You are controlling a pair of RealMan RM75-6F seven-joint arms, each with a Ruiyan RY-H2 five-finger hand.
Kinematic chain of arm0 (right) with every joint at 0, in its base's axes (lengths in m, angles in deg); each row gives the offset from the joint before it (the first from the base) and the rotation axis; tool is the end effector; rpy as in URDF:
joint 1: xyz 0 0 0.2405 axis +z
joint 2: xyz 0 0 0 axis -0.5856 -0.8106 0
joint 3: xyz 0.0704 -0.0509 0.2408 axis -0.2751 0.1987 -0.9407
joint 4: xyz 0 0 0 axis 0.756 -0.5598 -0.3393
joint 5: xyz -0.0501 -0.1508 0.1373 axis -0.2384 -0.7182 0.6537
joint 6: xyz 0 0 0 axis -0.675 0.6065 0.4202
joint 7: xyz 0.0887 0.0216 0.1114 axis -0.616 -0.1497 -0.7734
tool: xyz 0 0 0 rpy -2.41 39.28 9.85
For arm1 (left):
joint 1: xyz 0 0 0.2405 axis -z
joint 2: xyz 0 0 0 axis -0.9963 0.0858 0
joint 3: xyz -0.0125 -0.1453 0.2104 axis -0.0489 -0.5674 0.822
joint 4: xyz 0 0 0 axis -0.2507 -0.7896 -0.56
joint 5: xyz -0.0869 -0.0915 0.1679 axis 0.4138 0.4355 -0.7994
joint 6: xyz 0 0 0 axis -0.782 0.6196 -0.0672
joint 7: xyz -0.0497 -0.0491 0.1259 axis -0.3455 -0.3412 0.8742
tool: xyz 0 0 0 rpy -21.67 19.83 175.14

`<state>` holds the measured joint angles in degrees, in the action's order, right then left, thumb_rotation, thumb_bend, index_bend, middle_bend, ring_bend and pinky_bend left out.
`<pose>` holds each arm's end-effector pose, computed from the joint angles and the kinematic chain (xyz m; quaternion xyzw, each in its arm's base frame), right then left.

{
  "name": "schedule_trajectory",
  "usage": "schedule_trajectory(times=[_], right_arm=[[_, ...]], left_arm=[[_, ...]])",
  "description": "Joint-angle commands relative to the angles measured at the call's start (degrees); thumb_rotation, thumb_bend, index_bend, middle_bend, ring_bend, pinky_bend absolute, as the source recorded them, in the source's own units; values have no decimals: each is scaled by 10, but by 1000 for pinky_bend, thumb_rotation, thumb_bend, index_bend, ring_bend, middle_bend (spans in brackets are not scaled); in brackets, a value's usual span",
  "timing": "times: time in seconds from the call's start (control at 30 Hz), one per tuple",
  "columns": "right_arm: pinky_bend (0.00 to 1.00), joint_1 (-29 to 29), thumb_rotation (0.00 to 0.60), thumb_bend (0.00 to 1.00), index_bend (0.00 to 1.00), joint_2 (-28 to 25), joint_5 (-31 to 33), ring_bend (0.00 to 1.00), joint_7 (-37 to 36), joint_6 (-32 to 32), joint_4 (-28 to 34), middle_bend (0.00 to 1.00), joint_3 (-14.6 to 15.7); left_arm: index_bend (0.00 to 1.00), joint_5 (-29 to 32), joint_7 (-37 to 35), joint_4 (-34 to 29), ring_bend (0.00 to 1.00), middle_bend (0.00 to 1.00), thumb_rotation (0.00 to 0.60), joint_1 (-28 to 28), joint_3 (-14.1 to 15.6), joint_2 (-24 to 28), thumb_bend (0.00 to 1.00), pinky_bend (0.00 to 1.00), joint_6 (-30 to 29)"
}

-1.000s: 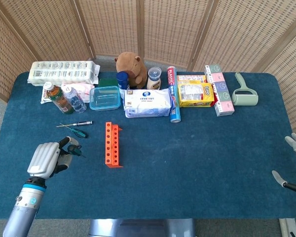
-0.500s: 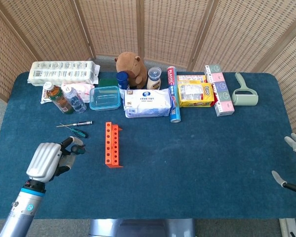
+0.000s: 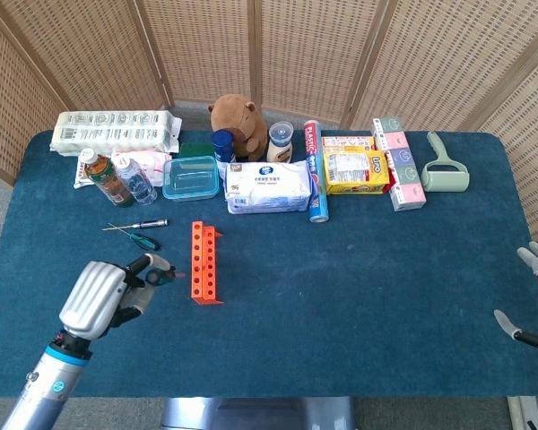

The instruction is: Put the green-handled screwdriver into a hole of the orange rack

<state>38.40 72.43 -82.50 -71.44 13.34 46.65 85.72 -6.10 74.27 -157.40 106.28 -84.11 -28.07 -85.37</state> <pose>-0.3119 -0.1713 0.2288 0.5366 -0.4398 0.4919 0.5260 -0.1020 0.2040 0.1316 -0.6345 -0.4346 -0.5129 0.3814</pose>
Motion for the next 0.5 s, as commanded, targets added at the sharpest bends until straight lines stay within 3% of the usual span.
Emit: schedule_trajectory(times=[0.03, 0.5], right_arm=[[47, 0, 600, 322, 70, 0, 0, 8, 0, 0, 0, 27, 0], [47, 0, 600, 323, 70, 2, -1, 8, 7, 0, 2, 27, 1]], left_arm=[[419, -9, -28, 0, 953, 1000, 600, 4, 8, 4, 473, 988, 20], [419, -55, -143, 0, 953, 1000, 600, 1, 26, 79, 473, 988, 58]])
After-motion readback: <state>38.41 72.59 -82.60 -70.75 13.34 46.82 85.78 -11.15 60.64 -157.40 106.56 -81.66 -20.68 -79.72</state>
